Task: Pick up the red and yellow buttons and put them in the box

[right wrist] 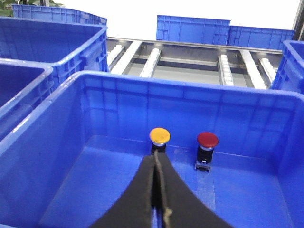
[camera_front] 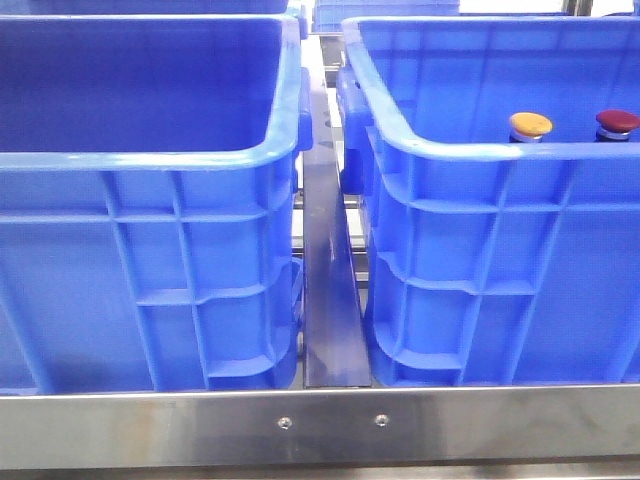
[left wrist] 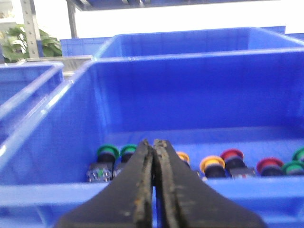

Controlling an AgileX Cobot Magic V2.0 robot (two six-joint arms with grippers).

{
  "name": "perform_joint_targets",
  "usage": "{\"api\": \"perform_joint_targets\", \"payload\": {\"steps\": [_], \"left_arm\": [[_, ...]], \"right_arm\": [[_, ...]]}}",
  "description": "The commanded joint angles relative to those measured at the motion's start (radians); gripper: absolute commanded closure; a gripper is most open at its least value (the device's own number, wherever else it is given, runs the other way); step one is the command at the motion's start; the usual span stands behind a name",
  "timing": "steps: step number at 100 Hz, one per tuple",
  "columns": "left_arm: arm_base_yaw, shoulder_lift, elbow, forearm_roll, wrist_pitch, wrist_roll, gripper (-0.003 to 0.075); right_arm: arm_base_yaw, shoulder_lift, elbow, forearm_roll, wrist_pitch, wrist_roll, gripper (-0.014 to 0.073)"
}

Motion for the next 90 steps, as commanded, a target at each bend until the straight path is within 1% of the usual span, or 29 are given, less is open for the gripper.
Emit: {"api": "perform_joint_targets", "payload": {"steps": [1, 90], "left_arm": [[0.002, -0.034, 0.047, 0.008, -0.056, -0.008, 0.0739], [0.000, -0.034, 0.047, 0.020, -0.046, -0.008, 0.0739]], "right_arm": [[-0.006, 0.008, -0.025, 0.020, -0.041, -0.008, 0.0661], [-0.006, 0.008, -0.025, 0.020, -0.038, -0.008, 0.0661]]}}
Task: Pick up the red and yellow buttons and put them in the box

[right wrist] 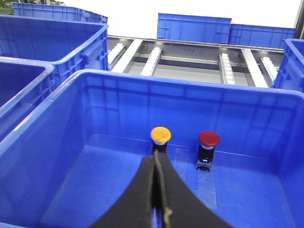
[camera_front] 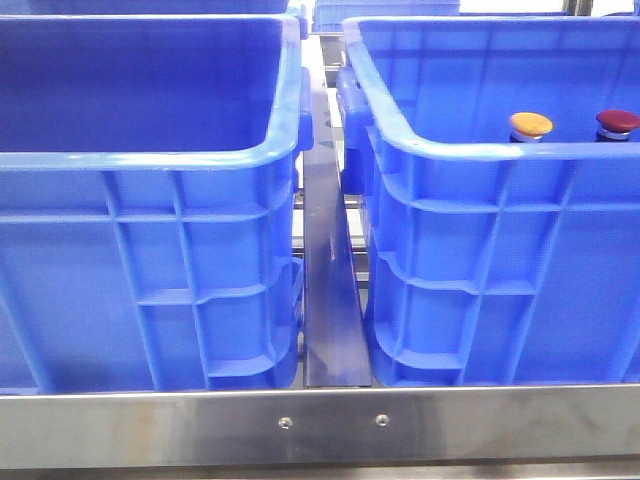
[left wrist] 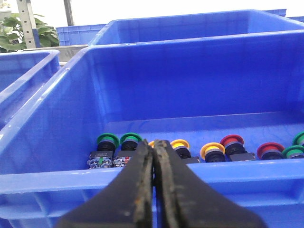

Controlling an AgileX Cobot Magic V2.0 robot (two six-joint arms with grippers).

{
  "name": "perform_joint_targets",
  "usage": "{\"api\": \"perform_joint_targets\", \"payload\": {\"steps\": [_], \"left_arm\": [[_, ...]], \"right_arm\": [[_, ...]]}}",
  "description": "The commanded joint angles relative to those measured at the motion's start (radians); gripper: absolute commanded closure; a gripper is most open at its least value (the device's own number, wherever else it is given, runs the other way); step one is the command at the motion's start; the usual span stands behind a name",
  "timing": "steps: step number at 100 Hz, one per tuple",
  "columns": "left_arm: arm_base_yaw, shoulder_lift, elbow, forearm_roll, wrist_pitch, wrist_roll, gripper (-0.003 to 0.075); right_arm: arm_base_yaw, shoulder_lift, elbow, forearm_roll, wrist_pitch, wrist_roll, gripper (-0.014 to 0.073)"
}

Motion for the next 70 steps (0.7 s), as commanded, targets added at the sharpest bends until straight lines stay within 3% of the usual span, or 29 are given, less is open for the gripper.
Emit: {"api": "perform_joint_targets", "payload": {"steps": [1, 36, 46, 55, 70], "left_arm": [[0.000, -0.034, 0.047, 0.000, -0.074, -0.008, 0.0739], [0.000, -0.034, 0.047, 0.000, -0.074, -0.008, 0.0739], [0.000, -0.034, 0.047, 0.000, -0.074, -0.008, 0.0739], [0.000, -0.034, 0.047, 0.000, -0.074, -0.008, 0.0739], [0.000, -0.034, 0.047, 0.000, -0.074, -0.008, 0.0739]], "right_arm": [[-0.004, 0.008, -0.026, 0.020, -0.044, -0.008, 0.0661], [0.118, 0.008, -0.025, 0.020, -0.049, -0.009, 0.0661], [0.132, 0.027, -0.020, 0.003, -0.125, -0.004, 0.0661], [0.134, 0.028, -0.011, -0.158, -0.216, 0.097, 0.0661], [0.141, -0.004, 0.066, -0.598, -0.417, 0.557, 0.0661]]}}
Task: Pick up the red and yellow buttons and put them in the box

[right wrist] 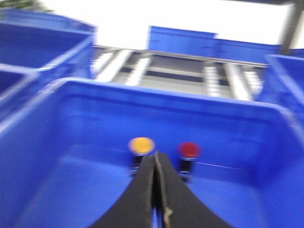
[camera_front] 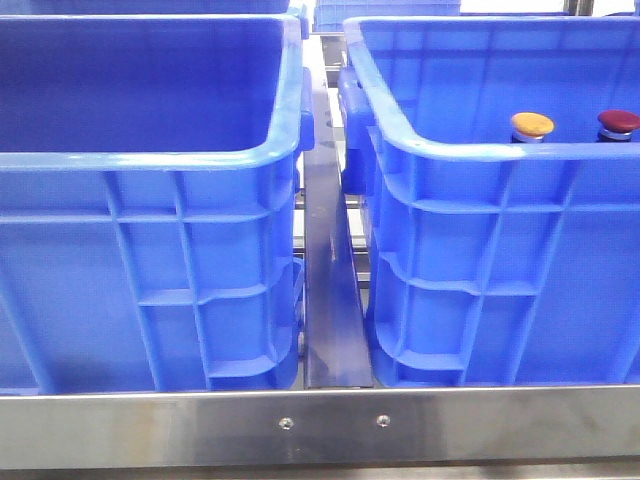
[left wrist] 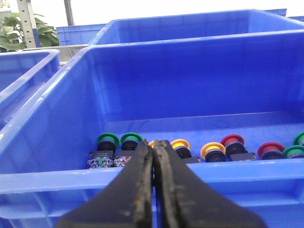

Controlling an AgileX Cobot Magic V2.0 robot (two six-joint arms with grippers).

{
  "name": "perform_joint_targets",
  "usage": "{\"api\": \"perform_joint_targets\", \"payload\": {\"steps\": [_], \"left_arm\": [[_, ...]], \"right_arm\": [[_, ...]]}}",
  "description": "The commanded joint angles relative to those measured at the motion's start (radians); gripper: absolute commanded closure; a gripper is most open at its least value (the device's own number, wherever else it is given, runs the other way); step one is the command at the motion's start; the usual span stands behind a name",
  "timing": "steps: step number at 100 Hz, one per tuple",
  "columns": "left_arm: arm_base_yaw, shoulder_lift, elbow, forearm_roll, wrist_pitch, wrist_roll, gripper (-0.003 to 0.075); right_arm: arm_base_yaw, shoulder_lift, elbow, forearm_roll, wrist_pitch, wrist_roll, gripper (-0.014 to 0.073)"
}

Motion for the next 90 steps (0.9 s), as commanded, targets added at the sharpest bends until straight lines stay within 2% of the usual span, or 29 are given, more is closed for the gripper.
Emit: {"api": "perform_joint_targets", "payload": {"steps": [1, 10, 21, 35, 40, 44, 90], "left_arm": [[0.000, -0.034, 0.047, 0.000, -0.074, -0.008, 0.0739], [0.000, -0.034, 0.047, 0.000, -0.074, -0.008, 0.0739], [0.000, -0.034, 0.047, 0.000, -0.074, -0.008, 0.0739], [0.000, -0.034, 0.047, 0.000, -0.074, -0.008, 0.0739], [0.000, -0.034, 0.047, 0.000, -0.074, -0.008, 0.0739], [0.000, -0.034, 0.047, 0.000, -0.074, -0.008, 0.0739], [0.000, -0.034, 0.047, 0.000, -0.074, -0.008, 0.0739]], "right_arm": [[0.003, -0.021, 0.024, -0.274, -0.192, 0.264, 0.0661], [0.001, -0.075, 0.098, -0.453, -0.278, 0.450, 0.0661], [-0.002, -0.130, 0.194, -0.516, -0.287, 0.546, 0.0661], [-0.010, -0.233, 0.342, -0.510, -0.302, 0.554, 0.0661], [-0.010, -0.294, 0.335, -0.516, -0.193, 0.556, 0.0661], [-0.015, -0.319, 0.337, -0.516, -0.178, 0.557, 0.0661], [-0.017, -0.309, 0.337, -0.517, -0.206, 0.576, 0.0661]]}}
